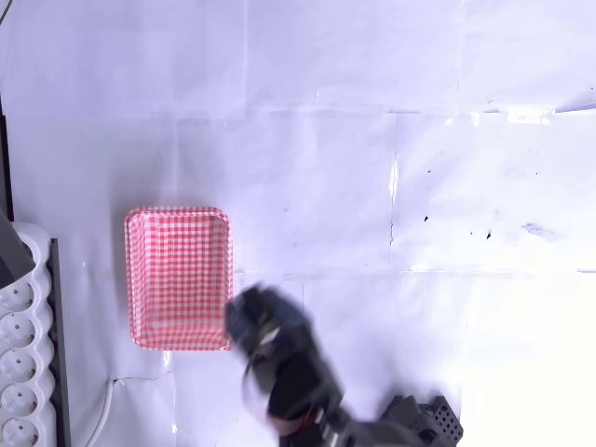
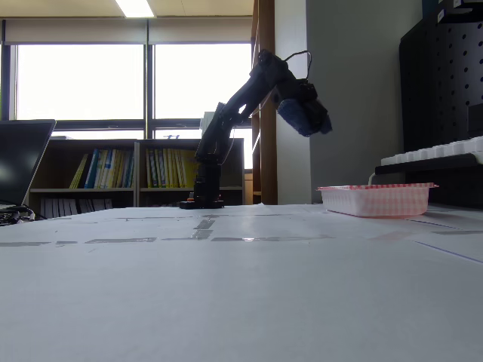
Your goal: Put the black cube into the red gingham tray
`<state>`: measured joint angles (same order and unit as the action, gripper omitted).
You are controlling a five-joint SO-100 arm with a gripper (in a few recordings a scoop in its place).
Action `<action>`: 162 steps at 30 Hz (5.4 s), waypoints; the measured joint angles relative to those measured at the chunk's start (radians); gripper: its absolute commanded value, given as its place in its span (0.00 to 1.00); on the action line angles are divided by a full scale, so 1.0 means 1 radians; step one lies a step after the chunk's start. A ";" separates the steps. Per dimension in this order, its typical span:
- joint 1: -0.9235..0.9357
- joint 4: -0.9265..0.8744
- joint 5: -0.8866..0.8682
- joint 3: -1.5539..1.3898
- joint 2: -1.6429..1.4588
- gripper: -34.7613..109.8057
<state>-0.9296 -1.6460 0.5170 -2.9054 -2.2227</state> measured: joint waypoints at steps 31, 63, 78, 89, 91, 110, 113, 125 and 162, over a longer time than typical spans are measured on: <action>-0.083 0.285 -0.199 -0.026 -0.433 0.51; 0.336 0.831 -0.193 1.397 1.157 0.24; 0.881 0.916 -0.603 2.824 2.220 0.24; 0.907 0.456 -0.600 2.902 2.368 0.24; 0.905 0.382 -0.589 2.902 2.372 0.24; 0.902 0.350 -0.575 2.902 2.393 0.24; 0.902 0.350 -0.575 2.902 2.393 0.24; 0.902 0.350 -0.575 2.902 2.393 0.24; 0.902 0.350 -0.575 2.902 2.393 0.24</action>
<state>-0.0276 -1.2962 -0.0583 -0.0031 0.1703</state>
